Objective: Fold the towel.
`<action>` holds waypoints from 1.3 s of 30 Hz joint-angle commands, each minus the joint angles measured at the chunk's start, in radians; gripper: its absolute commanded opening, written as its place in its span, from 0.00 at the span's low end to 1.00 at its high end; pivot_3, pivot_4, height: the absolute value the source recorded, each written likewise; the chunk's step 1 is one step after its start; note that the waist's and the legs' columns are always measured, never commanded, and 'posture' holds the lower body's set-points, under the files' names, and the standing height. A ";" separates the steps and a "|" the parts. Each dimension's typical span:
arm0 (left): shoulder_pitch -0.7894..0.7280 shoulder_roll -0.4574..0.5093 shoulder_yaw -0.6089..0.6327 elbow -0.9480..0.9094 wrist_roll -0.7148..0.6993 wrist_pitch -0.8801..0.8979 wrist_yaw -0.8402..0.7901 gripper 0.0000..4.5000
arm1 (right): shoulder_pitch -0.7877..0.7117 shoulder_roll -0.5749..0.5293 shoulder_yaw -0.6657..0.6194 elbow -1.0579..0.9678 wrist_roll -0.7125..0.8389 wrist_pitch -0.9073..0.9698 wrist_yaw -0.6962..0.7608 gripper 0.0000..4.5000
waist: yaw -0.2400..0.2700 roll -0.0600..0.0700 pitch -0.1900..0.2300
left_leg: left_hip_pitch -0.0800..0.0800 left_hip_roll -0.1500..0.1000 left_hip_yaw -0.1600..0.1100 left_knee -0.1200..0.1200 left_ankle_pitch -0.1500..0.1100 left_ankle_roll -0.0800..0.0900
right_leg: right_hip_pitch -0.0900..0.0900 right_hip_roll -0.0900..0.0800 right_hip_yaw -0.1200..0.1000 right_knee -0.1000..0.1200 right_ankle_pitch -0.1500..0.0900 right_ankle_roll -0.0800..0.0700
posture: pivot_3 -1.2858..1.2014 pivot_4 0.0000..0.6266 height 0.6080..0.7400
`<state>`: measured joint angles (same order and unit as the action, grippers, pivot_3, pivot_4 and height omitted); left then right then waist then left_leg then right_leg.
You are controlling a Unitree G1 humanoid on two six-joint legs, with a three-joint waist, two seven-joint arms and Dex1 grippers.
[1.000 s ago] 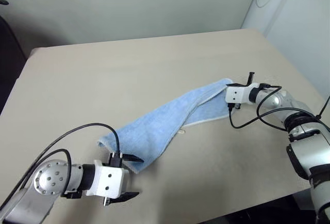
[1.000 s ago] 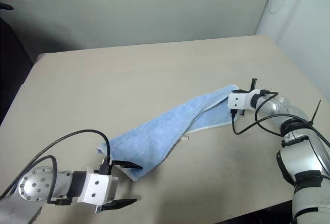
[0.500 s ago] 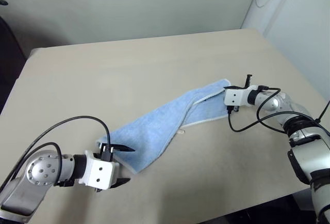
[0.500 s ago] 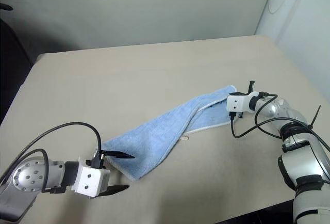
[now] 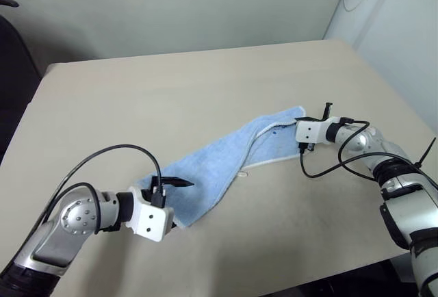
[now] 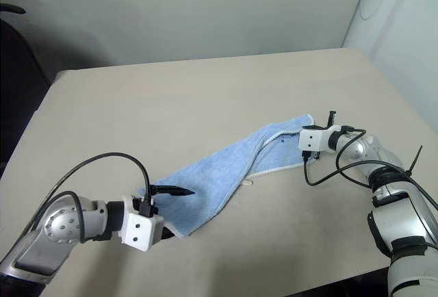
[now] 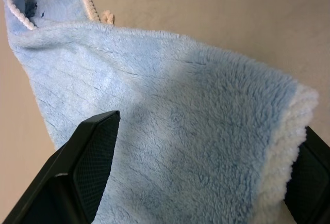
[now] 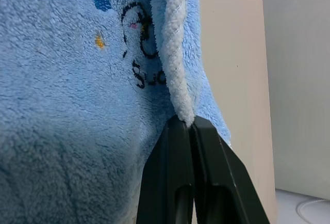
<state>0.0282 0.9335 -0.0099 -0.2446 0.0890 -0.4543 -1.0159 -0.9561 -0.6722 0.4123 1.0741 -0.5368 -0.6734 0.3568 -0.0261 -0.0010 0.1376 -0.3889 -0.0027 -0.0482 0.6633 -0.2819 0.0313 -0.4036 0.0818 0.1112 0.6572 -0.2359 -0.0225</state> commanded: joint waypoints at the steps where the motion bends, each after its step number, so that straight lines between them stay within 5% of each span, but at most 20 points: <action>1: 0.014 -0.005 -0.034 -0.035 -0.008 0.005 0.005 0.99 | -0.009 0.000 -0.023 -0.024 0.015 0.003 -0.004 0.00 | 0.000 0.000 0.000 | 0.000 0.000 0.000 0.000 0.000 0.000 | 0.000 0.000 0.000 0.000 0.000 0.000 | 0.52 0.24 1.00; 12: -0.039 -0.079 -0.118 -0.084 0.010 0.049 0.042 0.99 | -0.018 0.019 -0.025 -0.016 0.013 0.010 -0.011 0.00 | -0.002 0.000 0.000 | 0.000 0.000 0.000 -0.001 -0.001 0.001 | 0.000 0.000 0.000 -0.002 0.000 0.000 | 0.52 0.24 1.00; 25: 0.022 -0.087 -0.042 -0.114 -0.150 0.134 0.073 0.00 | -0.031 0.009 -0.023 0.008 0.002 0.019 -0.028 0.00 | -0.006 0.000 0.000 | 0.000 0.000 0.000 -0.002 0.000 0.001 | -0.001 0.000 0.000 -0.002 0.000 0.000 | 0.52 0.24 1.00; 39: -0.020 -0.269 0.341 -0.273 -0.703 0.749 0.416 0.00 | -0.071 -0.048 -0.075 0.046 0.053 0.029 0.012 0.00 | -0.010 0.000 0.000 | 0.000 0.001 0.001 -0.001 0.003 -0.005 | 0.000 0.000 0.000 -0.001 0.000 0.000 | 0.52 0.24 1.00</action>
<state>0.0339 0.6748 0.2699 -0.4750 -0.5504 0.2518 -0.6497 -0.9904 -0.6927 0.3760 1.1258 -0.5132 -0.6469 0.3647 -0.0357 -0.0010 0.1376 -0.3884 -0.0021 -0.0470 0.6623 -0.2780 0.0246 -0.4037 0.0823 0.1112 0.6567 -0.2360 -0.0225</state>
